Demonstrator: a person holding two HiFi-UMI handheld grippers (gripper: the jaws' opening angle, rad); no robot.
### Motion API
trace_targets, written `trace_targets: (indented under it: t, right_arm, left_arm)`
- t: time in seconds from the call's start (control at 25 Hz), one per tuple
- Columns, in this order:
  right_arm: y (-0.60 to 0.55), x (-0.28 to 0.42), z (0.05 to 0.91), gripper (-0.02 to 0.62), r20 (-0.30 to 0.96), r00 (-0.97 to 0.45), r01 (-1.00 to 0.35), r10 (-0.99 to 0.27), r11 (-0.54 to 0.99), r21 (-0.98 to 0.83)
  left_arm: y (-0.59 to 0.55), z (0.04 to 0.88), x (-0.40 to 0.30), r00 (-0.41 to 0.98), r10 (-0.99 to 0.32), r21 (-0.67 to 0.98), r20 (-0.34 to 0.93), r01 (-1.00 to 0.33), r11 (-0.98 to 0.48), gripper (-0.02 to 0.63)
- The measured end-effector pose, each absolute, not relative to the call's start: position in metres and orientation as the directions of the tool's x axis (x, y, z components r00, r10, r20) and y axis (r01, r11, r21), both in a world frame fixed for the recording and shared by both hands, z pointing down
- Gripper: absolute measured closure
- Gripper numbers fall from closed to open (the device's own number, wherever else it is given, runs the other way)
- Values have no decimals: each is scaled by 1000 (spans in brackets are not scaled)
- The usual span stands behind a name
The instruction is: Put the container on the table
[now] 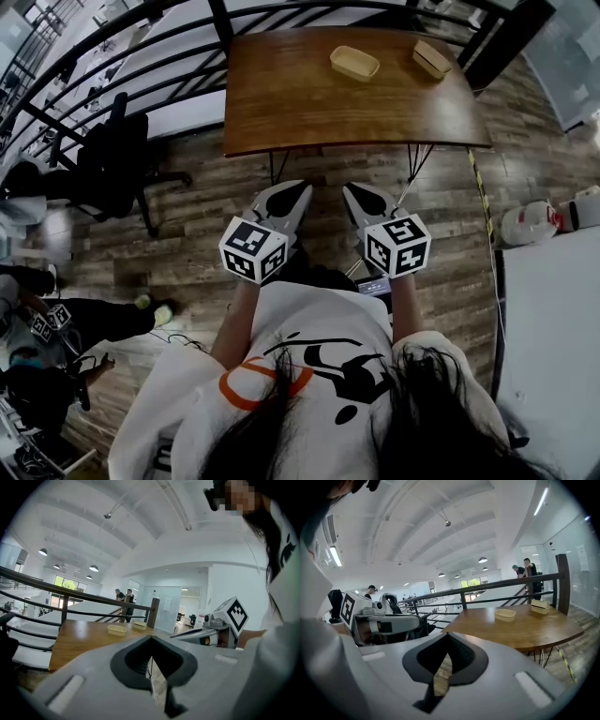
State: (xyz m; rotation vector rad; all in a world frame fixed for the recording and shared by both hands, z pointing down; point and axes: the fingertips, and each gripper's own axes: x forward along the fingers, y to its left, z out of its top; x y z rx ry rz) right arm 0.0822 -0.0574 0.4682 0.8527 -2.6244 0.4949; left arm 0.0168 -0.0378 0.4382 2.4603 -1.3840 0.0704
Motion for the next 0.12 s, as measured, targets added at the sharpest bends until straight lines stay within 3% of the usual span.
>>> trace_targets:
  t: [0.12]
  right_arm:
    - [-56, 82, 470, 574, 416, -764, -610, -493, 760, -221]
  left_arm:
    - [-37, 440, 19, 533, -824, 249, 194, -839, -484, 604]
